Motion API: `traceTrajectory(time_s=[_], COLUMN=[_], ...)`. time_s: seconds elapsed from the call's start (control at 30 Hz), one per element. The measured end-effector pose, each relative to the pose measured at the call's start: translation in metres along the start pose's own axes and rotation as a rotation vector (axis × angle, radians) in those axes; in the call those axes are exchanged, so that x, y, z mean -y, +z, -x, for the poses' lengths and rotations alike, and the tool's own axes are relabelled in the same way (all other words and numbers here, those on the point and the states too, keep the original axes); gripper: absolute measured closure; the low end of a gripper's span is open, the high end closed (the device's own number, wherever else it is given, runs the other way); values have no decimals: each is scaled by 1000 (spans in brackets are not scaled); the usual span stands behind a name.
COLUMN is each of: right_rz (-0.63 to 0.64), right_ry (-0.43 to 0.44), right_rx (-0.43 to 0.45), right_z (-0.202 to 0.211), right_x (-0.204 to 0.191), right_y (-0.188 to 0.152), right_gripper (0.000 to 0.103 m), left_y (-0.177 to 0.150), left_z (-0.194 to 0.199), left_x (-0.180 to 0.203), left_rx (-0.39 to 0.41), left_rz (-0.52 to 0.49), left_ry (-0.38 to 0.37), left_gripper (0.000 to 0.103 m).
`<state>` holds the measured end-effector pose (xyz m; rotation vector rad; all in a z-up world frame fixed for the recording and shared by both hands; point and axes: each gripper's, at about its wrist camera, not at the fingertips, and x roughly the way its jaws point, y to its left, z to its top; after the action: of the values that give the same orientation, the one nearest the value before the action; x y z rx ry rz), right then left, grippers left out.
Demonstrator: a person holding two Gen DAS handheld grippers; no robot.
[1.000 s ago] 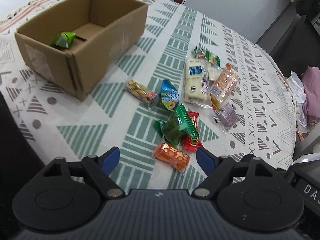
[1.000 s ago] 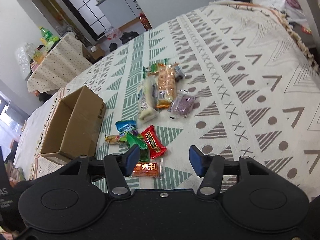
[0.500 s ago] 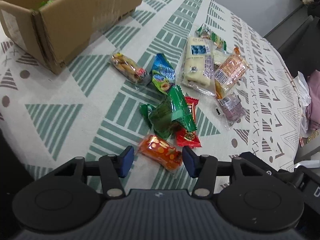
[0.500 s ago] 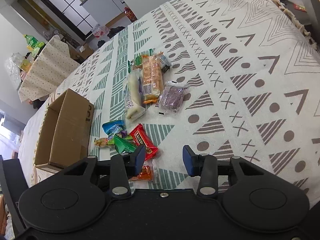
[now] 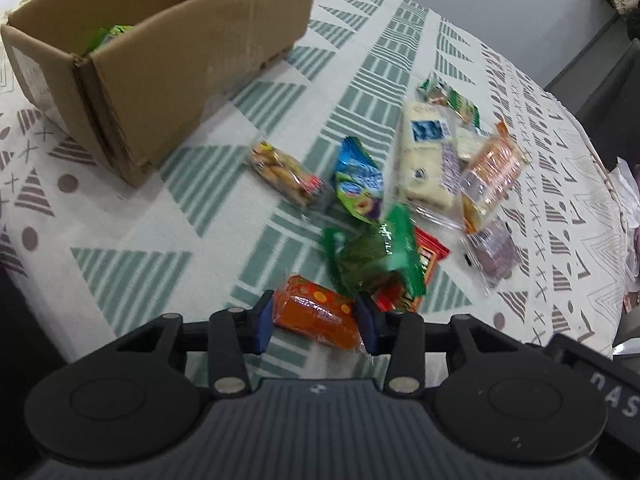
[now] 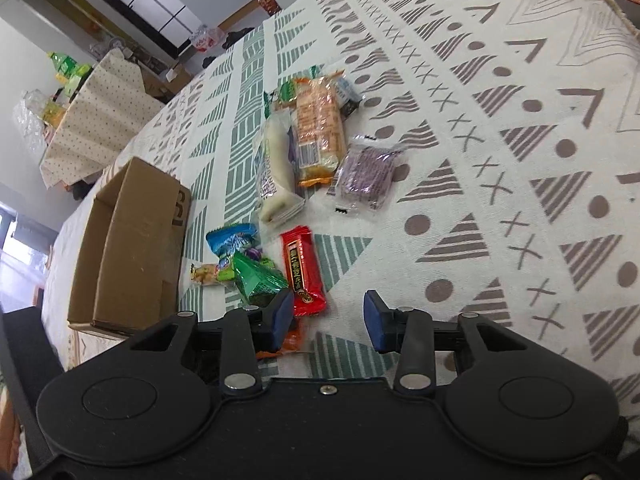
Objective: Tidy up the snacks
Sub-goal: 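Grasp orange packet with left gripper while right gripper grasps red candy bar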
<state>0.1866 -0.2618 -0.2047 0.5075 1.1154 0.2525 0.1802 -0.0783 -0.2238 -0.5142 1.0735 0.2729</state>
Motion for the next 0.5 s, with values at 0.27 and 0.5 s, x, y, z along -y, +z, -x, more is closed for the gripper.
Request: traceTrajectory(time_s=[0.27,0.5], right_rz=[54,87], right_ry=[-22,-58], right_rx=[-20,-13], right_z=[-20,-30], right_x=[-14,-20], right_y=[-1,-1], right_gripper=[64,68], left_y=[13,22], left_z=[7,12], left_x=[-17,-30], left_rx=[39,57], left_rz=[15,24], left_ry=[32,34], left_gripper=[62,62])
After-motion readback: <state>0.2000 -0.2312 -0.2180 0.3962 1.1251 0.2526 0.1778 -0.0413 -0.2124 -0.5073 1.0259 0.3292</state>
